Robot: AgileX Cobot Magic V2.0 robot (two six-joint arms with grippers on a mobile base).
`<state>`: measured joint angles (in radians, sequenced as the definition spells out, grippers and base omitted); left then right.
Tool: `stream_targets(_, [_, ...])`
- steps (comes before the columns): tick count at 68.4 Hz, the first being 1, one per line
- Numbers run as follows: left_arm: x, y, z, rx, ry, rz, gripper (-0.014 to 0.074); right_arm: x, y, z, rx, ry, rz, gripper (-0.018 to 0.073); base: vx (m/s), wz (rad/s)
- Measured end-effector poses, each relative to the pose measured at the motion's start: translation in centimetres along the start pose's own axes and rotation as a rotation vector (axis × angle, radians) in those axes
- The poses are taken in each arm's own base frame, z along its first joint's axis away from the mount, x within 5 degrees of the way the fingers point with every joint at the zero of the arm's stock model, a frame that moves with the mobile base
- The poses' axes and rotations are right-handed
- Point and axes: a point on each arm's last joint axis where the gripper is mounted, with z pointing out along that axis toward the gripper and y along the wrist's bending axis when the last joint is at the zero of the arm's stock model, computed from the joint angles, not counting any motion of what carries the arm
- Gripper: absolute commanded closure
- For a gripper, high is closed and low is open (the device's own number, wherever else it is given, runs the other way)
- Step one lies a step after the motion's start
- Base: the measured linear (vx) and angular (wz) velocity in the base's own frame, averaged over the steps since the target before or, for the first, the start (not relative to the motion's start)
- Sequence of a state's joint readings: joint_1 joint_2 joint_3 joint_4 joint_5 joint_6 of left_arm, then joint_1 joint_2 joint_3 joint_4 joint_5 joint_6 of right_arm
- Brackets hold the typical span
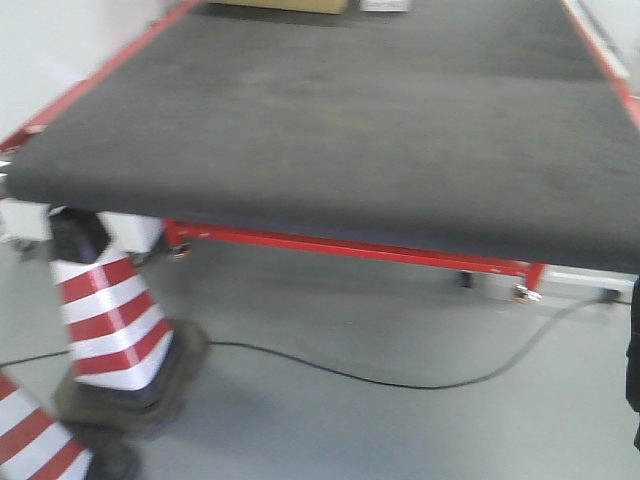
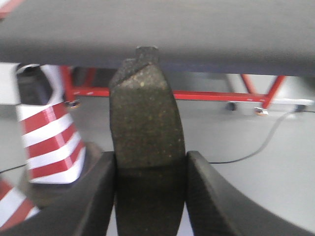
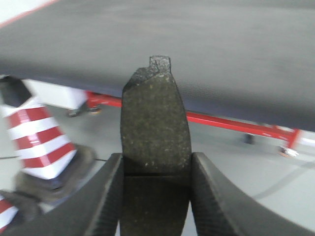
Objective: Move and align brake pads A on conveyor
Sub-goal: 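Turn and approach the dark grey conveyor belt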
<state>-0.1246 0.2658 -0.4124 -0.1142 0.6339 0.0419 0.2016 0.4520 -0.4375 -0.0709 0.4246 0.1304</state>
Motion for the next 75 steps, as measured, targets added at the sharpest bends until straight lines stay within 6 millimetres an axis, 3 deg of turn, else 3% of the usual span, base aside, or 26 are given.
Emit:
stream_targets(27, [0.00,0.00,0.00,0.000,0.000,0.000,0.0603,0.00,0.00,0.00,0.000,0.000,0.000,0.0568,0.05,-0.37])
stream_targets(75, [0.00,0.00,0.00,0.000,0.000,0.000,0.0603,0.00,0.00,0.00,0.000,0.000,0.000,0.0568,0.24,0.00])
